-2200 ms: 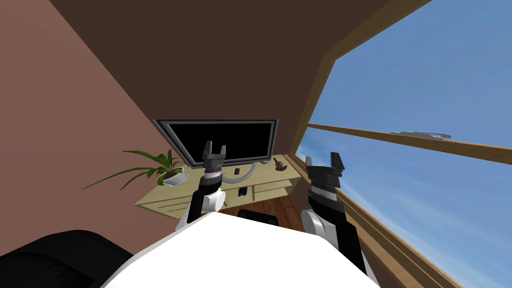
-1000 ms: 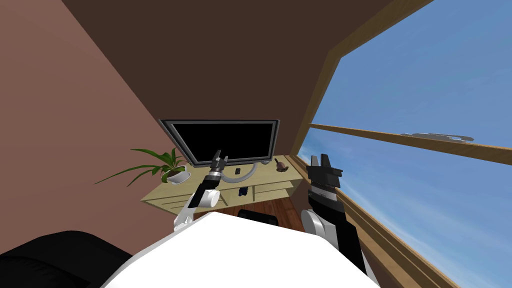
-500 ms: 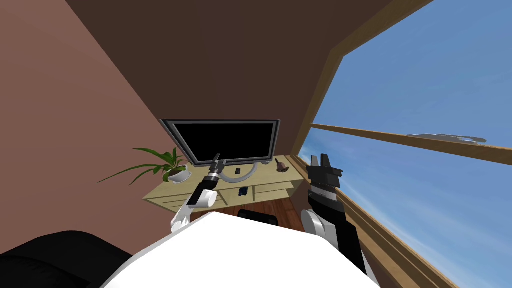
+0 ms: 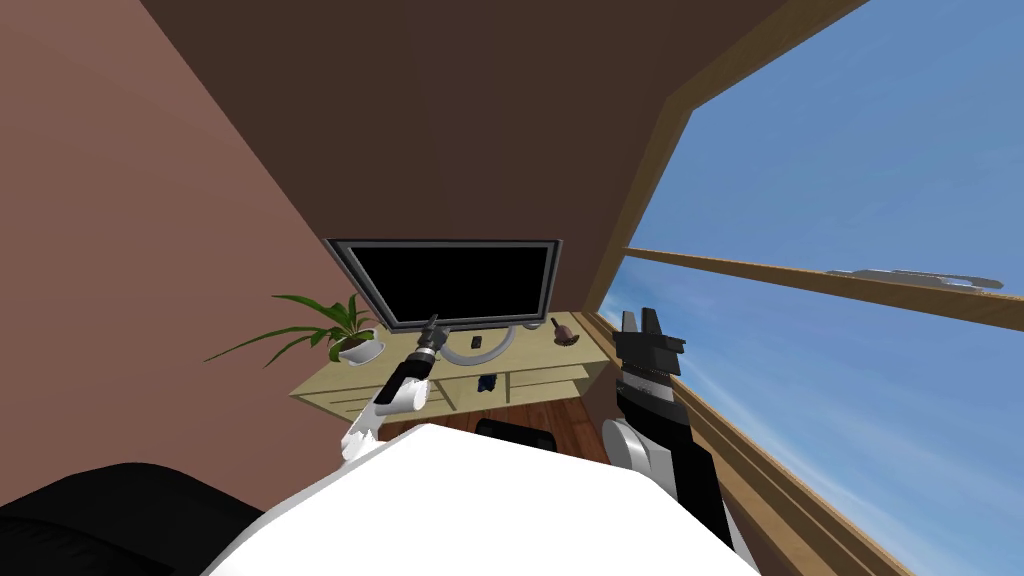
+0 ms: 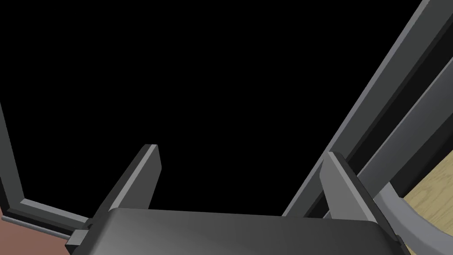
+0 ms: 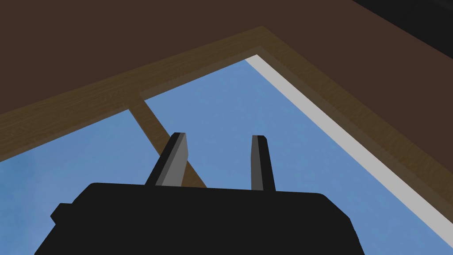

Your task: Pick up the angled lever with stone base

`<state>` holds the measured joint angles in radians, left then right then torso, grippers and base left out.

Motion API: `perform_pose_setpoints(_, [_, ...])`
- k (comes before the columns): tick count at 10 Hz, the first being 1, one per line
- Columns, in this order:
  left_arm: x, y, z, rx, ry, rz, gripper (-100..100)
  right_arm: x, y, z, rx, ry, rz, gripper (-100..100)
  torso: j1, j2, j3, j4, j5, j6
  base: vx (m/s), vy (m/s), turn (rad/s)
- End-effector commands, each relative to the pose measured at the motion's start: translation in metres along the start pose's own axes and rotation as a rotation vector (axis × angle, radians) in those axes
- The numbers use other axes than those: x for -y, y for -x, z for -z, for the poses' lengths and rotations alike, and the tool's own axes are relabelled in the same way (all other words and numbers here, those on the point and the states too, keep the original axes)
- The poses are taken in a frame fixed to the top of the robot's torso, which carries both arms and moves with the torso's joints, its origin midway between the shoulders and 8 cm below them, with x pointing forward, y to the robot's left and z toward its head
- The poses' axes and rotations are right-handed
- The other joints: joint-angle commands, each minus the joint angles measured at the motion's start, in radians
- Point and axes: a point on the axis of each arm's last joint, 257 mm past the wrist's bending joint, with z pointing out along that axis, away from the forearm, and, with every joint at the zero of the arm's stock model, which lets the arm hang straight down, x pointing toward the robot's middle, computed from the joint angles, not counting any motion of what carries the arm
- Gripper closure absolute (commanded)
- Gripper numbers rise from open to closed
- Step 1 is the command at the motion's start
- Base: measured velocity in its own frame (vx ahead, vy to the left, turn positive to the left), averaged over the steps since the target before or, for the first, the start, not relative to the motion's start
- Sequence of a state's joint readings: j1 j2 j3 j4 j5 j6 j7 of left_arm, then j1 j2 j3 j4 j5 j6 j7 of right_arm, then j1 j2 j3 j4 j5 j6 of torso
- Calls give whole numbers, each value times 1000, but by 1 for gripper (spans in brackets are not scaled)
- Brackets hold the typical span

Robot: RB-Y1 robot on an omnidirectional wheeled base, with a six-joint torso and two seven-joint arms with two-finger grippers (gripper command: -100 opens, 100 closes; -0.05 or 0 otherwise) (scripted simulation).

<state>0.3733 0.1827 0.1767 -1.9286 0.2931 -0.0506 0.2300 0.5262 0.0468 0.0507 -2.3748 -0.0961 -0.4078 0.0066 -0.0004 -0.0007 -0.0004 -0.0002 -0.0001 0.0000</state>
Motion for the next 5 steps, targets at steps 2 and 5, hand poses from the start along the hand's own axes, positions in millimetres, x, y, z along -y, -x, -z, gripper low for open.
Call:
perform_pose_setpoints(2, [-30, 22, -3, 54, 89, 52, -100, 0, 0, 0, 0, 0, 0, 0, 0, 0, 0, 0, 0, 0, 9, -13, 24])
perform_pose_setpoints(5, [-67, 52, -3, 126, 195, 126, -100, 0, 0, 0, 0, 0, 0, 0, -1, 0, 0, 0, 0, 0, 14, -23, 38])
